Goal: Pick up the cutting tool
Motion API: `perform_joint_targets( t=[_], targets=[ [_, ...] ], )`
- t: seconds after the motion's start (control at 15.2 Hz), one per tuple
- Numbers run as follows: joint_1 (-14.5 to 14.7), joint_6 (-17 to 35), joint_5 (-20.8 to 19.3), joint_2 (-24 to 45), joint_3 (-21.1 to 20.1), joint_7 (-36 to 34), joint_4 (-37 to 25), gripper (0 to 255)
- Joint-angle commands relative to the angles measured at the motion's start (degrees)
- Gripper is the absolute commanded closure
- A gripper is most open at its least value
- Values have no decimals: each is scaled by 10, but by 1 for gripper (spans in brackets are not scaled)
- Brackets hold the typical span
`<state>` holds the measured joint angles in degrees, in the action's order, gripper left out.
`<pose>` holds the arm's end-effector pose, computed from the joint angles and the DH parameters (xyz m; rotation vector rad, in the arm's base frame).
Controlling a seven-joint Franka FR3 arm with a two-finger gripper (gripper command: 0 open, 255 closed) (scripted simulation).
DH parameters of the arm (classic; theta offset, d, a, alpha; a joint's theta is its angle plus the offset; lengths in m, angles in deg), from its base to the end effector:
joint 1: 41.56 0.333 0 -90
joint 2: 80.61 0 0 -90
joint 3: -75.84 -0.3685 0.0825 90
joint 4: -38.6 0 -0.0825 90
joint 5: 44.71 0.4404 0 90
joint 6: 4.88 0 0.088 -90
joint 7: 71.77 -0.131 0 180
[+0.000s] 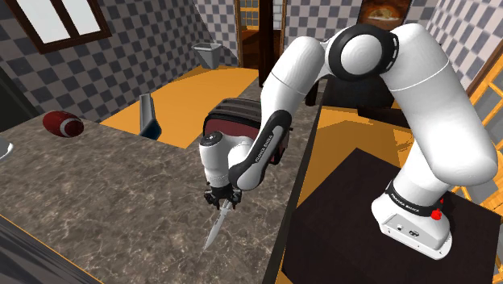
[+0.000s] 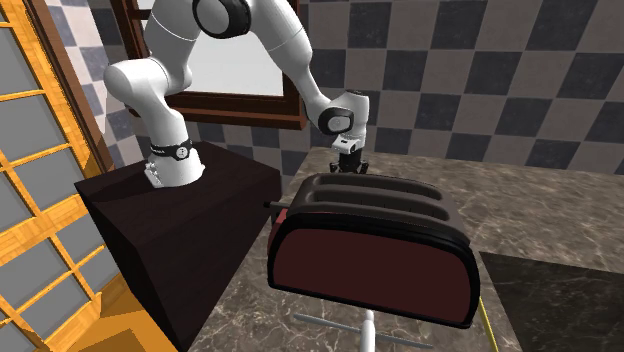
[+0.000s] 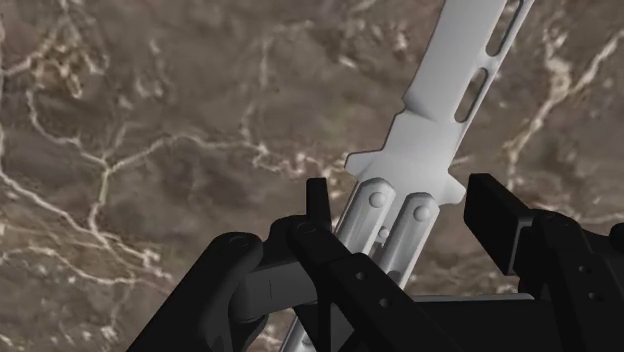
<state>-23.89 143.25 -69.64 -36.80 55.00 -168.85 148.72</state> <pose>0.5208 0.4199 0.0741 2.9259 -1.1283 -0.0530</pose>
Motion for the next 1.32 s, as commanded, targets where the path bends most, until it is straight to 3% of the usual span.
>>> perform_joint_targets(
  t=[0.0, 1.25],
  targets=[
    [0, 0, 0, 0, 0, 0, 0, 255],
    [-37, -68, 45, -97, -48, 27, 31, 255]
  ],
)
